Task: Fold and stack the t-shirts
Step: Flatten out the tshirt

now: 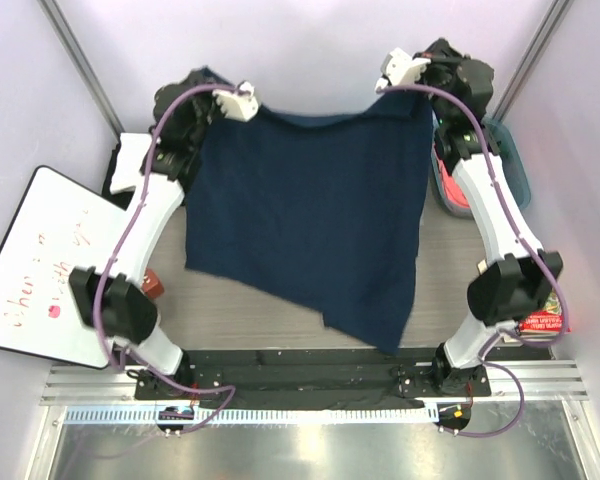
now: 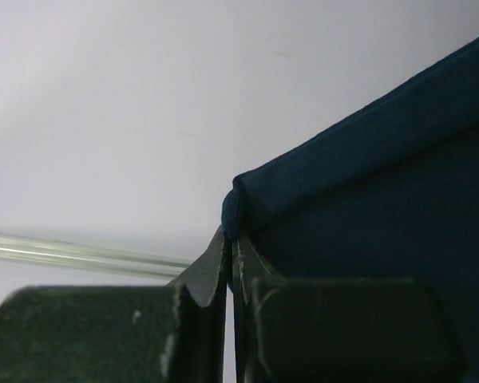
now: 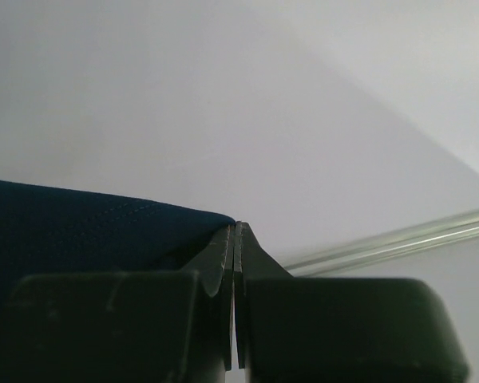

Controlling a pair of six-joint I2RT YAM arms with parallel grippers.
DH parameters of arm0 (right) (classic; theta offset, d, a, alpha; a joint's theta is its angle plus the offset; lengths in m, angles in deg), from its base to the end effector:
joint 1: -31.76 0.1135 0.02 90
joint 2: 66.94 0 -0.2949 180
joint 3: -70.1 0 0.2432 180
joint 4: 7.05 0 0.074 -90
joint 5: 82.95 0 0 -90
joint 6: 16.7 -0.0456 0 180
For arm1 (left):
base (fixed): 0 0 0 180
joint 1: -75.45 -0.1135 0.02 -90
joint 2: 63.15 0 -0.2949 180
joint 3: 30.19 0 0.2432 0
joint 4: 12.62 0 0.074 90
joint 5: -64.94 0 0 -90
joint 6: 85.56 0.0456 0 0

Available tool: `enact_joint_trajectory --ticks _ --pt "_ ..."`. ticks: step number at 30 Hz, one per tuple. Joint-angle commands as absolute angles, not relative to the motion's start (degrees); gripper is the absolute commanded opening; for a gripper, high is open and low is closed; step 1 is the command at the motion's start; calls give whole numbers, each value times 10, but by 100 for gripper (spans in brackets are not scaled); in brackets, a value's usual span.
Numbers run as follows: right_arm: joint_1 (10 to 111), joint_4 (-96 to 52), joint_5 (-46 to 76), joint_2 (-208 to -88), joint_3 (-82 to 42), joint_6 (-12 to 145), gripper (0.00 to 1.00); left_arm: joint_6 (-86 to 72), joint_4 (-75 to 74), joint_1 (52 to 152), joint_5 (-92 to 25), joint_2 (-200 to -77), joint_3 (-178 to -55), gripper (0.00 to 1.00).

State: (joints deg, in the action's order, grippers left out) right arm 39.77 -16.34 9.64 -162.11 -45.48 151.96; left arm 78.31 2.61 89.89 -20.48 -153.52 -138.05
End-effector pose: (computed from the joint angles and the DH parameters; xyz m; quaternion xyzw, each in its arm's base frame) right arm 0.3877 0.0566 0.5151 -0.4485 0.4500 -0.4347 0.6382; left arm 0.3623 -0.0895 0.4862 0.4617 0.5169 0.3811 0.6119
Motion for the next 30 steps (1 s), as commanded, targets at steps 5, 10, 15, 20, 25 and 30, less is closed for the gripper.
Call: enact_joint_trajectory --ticks 5,10,15,20,25,30 --pt "391 16 76 -1677 -721 1555 1 849 -357 895 -139 -1626 -1590 0" --pt "390 30 106 -1614 -697 1555 1 857 -434 907 -151 -1602 -1598 0" --pt "391 -8 121 -1514 -508 1525 1 869 -481 922 -149 -1539 -1421 0" --pt "391 -153 190 -1319 -214 1513 1 835 -412 921 -175 -1371 -1111 0" --pt "393 -424 262 -1131 25 1505 1 799 -226 921 -238 -1215 -814 0" --pt "393 -677 286 -1035 115 1565 1 825 -76 921 -301 -1063 -679 0"
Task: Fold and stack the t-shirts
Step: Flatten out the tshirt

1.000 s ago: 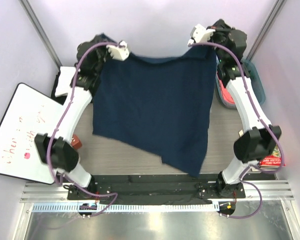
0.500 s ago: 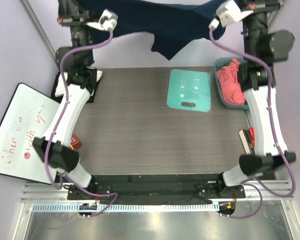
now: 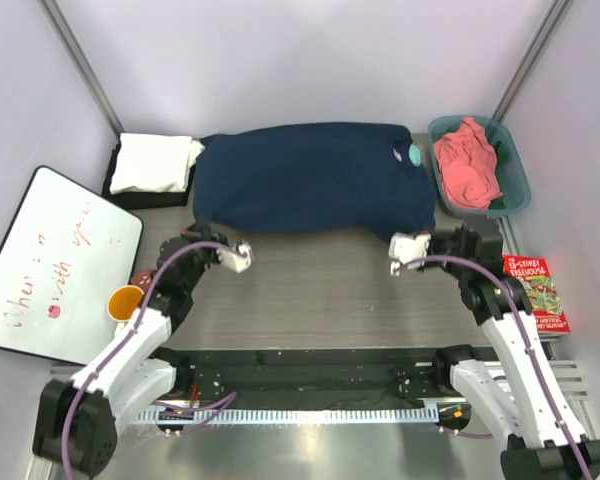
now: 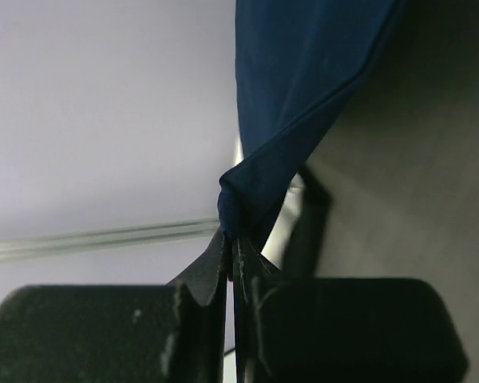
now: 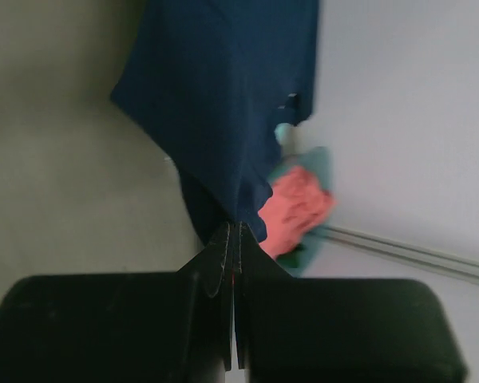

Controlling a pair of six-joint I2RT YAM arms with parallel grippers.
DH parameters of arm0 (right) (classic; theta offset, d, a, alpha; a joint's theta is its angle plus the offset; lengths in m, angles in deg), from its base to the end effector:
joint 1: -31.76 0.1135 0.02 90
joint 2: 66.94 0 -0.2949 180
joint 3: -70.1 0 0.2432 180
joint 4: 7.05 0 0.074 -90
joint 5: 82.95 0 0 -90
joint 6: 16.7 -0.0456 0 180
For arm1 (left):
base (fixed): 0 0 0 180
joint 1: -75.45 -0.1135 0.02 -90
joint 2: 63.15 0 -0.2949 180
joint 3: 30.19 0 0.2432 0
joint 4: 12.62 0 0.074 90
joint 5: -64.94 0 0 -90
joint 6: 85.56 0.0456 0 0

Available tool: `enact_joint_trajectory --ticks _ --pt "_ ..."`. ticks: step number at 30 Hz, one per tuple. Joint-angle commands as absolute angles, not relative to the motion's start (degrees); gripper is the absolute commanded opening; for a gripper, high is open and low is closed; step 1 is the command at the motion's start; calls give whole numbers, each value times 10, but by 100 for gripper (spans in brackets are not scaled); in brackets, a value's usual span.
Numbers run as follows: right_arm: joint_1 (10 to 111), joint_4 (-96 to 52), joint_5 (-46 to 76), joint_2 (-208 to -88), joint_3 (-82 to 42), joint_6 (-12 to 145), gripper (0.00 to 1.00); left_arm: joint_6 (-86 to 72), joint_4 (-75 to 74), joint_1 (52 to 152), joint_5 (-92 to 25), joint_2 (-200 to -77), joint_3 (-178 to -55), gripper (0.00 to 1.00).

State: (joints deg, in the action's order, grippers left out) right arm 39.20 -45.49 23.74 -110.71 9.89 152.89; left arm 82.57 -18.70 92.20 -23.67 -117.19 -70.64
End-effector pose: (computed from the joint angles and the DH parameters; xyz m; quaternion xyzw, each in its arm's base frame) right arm 0.1465 0.0323 0.3422 -0.6236 0.5390 -0.2285 0.5180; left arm 0.1935 -0.0571 0.2794 0.5484 0.5144 0.3443 0.5622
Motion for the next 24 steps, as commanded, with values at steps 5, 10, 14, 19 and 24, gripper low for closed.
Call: enact_joint_trajectory --ticks 5,10,14,19,24 --pt "393 -850 289 -1045 111 1629 1 878 146 919 -374 -977 -669 0" --pt "393 -941 286 -1054 108 1668 1 913 276 918 -390 -966 -690 0" --pt "393 -967 284 -1056 100 1677 1 915 361 918 -390 -980 -730 0" --pt "393 -963 274 -1061 92 1677 1 929 469 918 -413 -972 -760 0" --pt "393 -850 247 -1054 122 1652 1 931 517 919 -415 -965 -772 0"
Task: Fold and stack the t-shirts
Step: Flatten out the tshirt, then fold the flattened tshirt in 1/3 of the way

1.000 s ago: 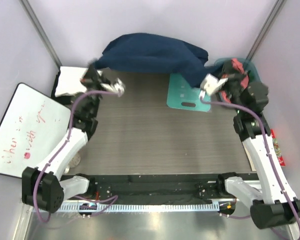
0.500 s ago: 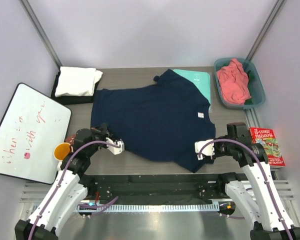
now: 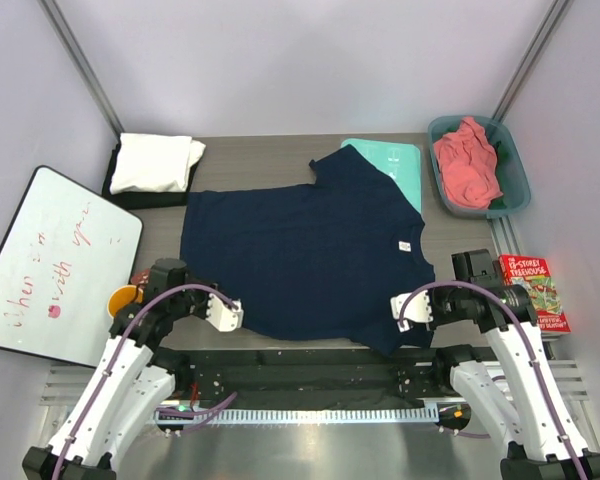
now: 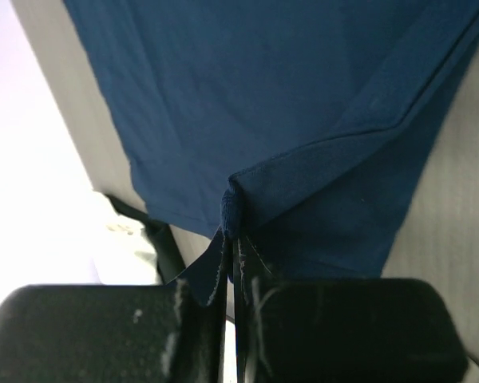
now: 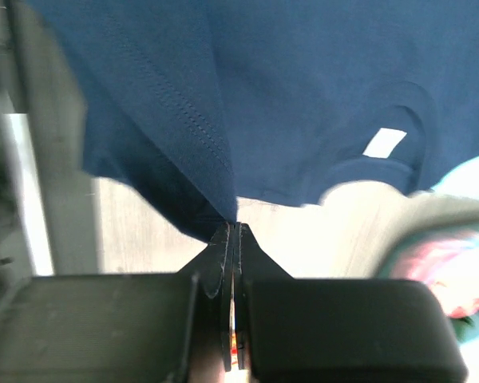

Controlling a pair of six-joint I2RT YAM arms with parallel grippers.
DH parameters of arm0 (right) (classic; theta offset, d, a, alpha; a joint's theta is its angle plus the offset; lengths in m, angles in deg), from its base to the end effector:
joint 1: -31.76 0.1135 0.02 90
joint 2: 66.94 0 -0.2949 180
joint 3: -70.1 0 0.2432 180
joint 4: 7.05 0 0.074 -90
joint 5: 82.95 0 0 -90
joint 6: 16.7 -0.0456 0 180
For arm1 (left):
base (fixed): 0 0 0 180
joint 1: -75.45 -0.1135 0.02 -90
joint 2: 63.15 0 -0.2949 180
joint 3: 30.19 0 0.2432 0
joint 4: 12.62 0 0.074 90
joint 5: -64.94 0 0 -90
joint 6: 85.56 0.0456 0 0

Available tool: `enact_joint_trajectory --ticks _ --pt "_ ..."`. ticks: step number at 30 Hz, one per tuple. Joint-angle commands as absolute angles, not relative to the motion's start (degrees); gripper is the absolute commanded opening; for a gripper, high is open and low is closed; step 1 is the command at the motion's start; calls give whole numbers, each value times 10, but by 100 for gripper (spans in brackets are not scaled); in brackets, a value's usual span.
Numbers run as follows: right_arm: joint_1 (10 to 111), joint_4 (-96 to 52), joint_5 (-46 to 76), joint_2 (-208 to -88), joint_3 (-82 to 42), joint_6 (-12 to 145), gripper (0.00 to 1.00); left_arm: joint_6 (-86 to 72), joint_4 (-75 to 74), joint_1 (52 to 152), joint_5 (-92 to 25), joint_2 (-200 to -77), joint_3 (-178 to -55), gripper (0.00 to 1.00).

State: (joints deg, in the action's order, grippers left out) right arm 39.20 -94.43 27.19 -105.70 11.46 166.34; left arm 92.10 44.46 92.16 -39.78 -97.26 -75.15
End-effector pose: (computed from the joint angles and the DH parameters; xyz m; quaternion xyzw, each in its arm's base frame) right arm 0.0609 0.0238 0.2729 -0.7642 0.5914 -0.0047 0.2575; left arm 0.0890 -0.0388 0.2394 0.7563 0.5265 0.1177 0.3700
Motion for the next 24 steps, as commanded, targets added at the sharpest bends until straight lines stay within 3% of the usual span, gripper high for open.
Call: enact_joint_trajectory --ticks 1,11,24 --pt "393 -828 243 -1054 128 1637 1 930 519 919 -408 -965 -771 0" --pt "393 -617 209 -1138 149 1610 1 901 439 919 -331 -994 -753 0" --pt "393 -454 187 -1286 118 1604 1 887 377 918 -236 -1036 -739 0"
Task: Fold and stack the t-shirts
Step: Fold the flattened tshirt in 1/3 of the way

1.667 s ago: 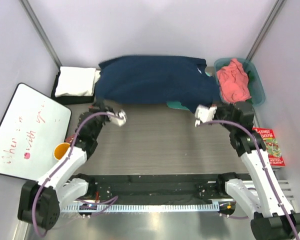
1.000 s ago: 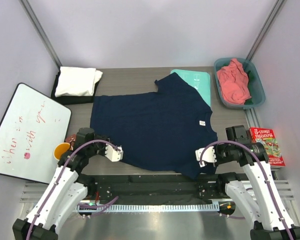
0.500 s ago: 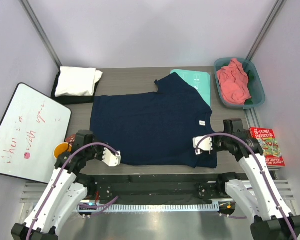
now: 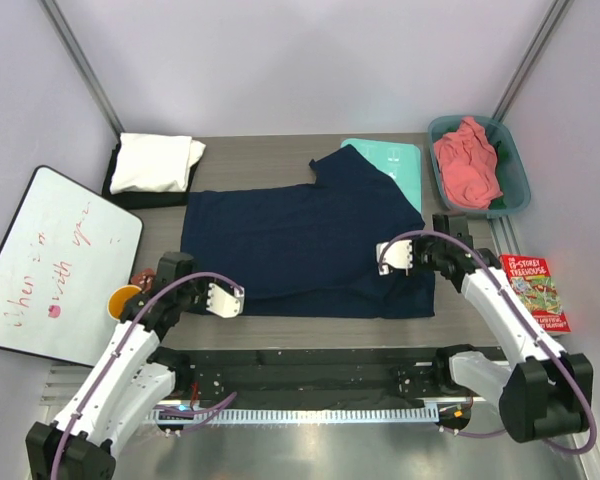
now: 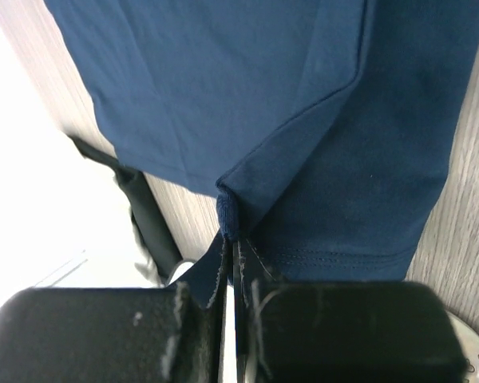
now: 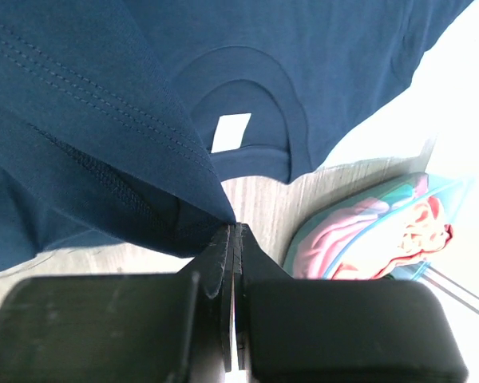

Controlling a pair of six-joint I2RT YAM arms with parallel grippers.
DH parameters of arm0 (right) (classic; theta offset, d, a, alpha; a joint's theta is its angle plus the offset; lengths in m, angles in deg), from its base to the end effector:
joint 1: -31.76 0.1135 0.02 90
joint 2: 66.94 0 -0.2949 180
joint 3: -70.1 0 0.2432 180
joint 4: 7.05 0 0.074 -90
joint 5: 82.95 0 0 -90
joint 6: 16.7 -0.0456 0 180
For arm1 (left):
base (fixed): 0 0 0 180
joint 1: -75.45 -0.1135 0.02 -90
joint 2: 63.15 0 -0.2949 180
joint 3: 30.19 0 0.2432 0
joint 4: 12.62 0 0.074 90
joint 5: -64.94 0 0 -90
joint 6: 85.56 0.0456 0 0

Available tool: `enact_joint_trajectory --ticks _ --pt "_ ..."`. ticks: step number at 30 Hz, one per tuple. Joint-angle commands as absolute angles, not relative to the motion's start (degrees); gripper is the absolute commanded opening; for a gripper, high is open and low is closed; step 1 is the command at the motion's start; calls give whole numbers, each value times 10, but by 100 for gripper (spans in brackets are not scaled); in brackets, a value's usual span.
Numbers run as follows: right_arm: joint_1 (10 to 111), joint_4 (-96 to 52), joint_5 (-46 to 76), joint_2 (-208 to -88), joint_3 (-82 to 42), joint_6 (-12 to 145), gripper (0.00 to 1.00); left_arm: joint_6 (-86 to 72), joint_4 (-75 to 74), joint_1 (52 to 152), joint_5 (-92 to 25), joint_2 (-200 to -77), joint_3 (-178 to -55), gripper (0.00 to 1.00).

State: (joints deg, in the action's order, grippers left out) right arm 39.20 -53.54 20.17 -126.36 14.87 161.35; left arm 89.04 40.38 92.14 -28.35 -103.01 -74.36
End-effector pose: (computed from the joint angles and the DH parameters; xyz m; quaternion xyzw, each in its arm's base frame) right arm 0.1846 0.0345 0.2580 -0.7183 0.6006 -0.1342 0.3245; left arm 0.1094 -0.0355 0.2310 0.7297 0.5853 0.1747 0.3075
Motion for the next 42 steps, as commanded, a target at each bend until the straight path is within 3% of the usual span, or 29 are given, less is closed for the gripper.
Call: enact_joint_trajectory --ticks 1,40,42 --pt "393 -447 187 -1292 113 1604 1 888 380 918 -233 -1038 -738 0" --pt "403 -176 194 -1466 86 1609 1 875 190 876 -161 -1288 -777 0" --pt "406 -128 183 -1473 101 1608 5 874 180 874 -157 -1296 -780 0"
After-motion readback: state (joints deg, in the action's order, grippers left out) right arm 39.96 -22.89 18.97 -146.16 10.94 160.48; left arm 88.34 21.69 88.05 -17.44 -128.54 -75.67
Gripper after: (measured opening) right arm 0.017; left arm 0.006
